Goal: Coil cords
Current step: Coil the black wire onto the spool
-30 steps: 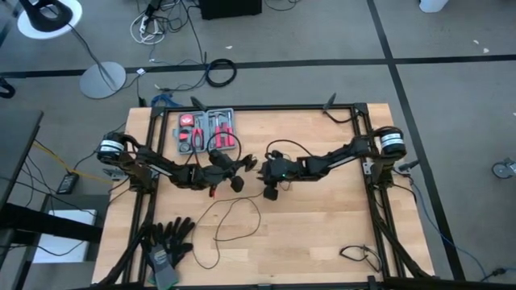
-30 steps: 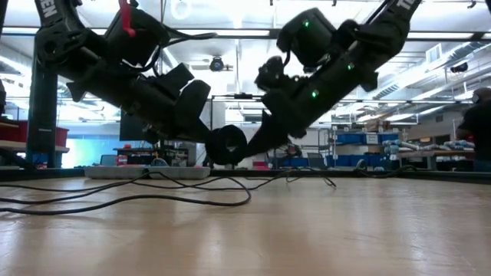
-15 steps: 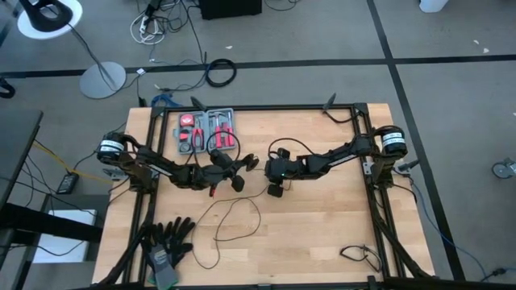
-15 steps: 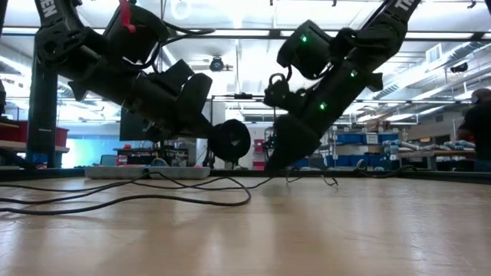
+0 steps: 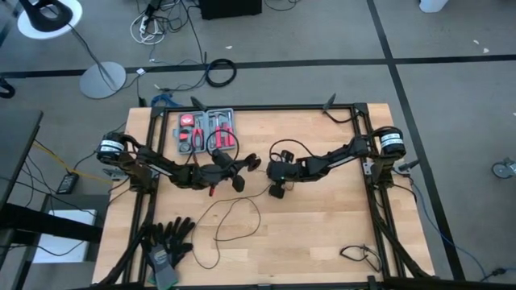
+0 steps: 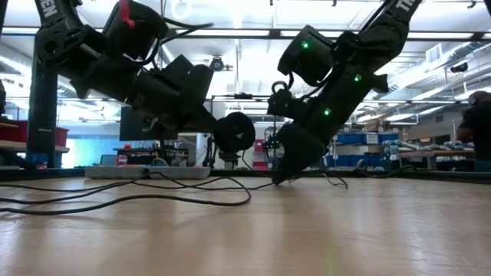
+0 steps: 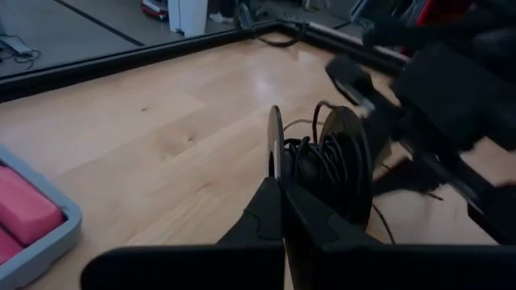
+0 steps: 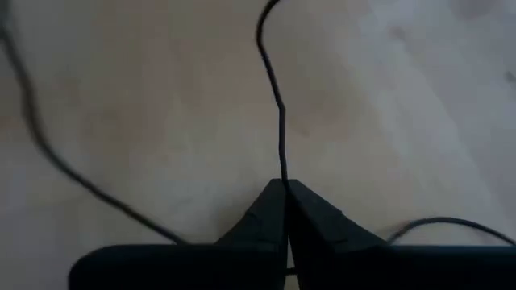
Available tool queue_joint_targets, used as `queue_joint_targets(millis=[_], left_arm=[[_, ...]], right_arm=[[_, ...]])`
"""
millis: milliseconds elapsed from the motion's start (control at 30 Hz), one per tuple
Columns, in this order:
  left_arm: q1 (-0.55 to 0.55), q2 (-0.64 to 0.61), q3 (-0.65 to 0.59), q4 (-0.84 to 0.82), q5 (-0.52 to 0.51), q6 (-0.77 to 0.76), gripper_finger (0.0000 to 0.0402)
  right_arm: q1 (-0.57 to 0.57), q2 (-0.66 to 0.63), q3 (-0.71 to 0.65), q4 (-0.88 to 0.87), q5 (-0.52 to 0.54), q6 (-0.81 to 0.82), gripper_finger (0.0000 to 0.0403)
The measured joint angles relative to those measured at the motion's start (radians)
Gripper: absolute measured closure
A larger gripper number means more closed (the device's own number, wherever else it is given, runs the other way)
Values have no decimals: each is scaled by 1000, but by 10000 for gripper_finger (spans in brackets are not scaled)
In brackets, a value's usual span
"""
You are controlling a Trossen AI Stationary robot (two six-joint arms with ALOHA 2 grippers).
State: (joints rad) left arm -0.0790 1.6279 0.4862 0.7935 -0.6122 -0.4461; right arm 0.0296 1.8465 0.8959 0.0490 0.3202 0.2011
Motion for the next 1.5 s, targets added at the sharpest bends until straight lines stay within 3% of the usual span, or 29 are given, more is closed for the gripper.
queue_joint_targets(millis=[300, 600, 733, 900, 1100, 1500], left_arm=[[0, 0, 4, 82, 0, 25, 401], [0, 0, 42, -127, 18, 16, 401], [0, 0, 44, -167, 65, 11, 401], [0, 0, 44, -183, 105, -9, 401], [0, 0, 44, -129, 135, -11, 401], [27, -100, 11, -137, 150, -26, 401]], right_arm=[[30, 1, 0, 213, -71, -3, 401], [30, -18, 1, 450, -67, -122, 402], [28, -56, 1, 431, 7, -156, 402], [24, -91, 2, 285, 136, -139, 403], [7, -83, 2, 87, 129, 8, 394], [21, -83, 1, -6, 60, 42, 320]])
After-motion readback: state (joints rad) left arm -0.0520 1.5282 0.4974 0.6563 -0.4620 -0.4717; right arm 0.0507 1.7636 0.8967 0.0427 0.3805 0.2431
